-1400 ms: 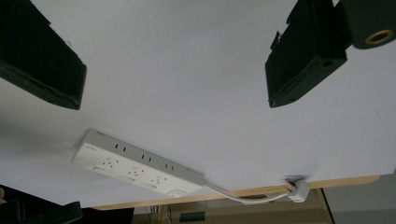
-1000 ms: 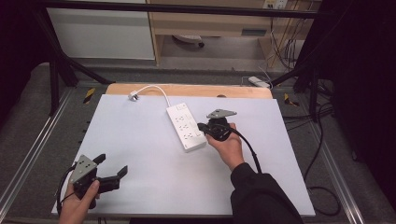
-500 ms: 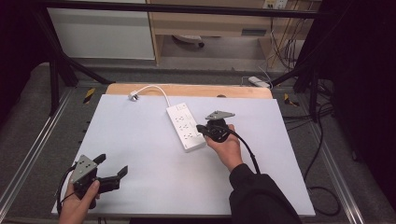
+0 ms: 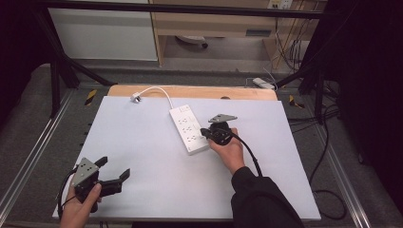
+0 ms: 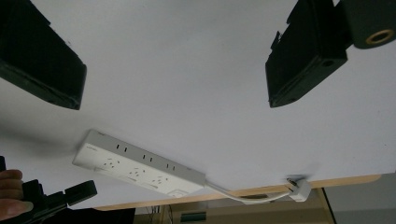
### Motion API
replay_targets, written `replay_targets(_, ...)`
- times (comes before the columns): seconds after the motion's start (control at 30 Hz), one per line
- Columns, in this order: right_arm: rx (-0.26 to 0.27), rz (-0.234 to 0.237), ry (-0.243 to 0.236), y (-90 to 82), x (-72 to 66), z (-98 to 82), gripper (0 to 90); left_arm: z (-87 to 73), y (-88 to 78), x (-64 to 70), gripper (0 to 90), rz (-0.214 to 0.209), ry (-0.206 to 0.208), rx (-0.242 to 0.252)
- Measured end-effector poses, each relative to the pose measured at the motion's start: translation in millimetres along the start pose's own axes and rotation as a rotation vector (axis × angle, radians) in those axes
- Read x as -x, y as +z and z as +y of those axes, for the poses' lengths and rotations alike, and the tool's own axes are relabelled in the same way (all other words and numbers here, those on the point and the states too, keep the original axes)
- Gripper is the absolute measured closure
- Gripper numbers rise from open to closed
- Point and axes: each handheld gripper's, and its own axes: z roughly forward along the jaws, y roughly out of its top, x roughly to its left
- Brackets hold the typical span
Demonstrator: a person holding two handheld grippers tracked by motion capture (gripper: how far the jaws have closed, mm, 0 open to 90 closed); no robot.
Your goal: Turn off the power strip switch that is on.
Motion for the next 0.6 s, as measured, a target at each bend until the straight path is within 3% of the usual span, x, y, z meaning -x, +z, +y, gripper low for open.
replay_targets(0.6, -0.031, -0.012, -0.005, 9.8, -0.4, -5.3, 90.0, 0.2, -0.8, -0.5, 5.1, 0.007, 0.001, 0.005)
